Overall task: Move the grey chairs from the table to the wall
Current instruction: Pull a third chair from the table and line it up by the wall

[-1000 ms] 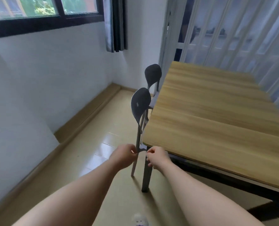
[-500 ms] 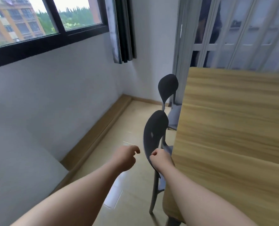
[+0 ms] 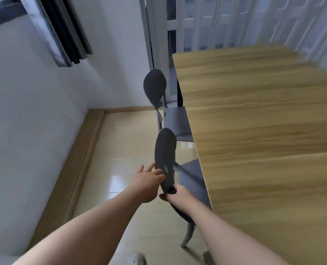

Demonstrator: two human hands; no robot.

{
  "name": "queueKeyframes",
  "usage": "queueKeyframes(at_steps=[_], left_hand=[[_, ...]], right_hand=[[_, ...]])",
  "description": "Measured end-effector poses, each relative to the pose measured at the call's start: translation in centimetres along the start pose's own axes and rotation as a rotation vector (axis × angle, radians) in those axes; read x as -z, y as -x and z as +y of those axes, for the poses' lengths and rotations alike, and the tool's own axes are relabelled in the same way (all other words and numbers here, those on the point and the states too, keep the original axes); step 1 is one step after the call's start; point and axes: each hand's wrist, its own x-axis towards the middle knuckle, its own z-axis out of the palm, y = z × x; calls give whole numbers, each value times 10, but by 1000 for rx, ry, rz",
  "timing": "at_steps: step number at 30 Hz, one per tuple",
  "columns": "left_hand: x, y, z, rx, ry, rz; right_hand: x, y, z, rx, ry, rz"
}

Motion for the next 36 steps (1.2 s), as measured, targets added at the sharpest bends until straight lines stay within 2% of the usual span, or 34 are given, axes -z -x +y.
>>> queueKeyframes(at_steps=[4, 11, 16, 18, 25, 30, 36], left_hand=[[11, -27, -28, -174, -124, -9], [12, -52, -46, -352, -169, -24], [-1, -50, -74, -426, -140, 73], [-10, -50, -88, -457, -131, 123], [-34, -17, -116, -411, -131, 121], [-55, 21, -115, -353, -140, 145], [-88, 76, -110, -303, -121, 164]], right_hand=[[-10, -9, -21, -111, -4, 109], [-32, -15, -44, -245, 147, 346], [-56, -15, -59, -251, 140, 419], [-65, -15, -65, -252, 142, 427], [-100, -4, -69, -202, 308, 340], [-115, 20, -61, -175, 418, 299], [-136, 54, -44, -58, 558, 222]])
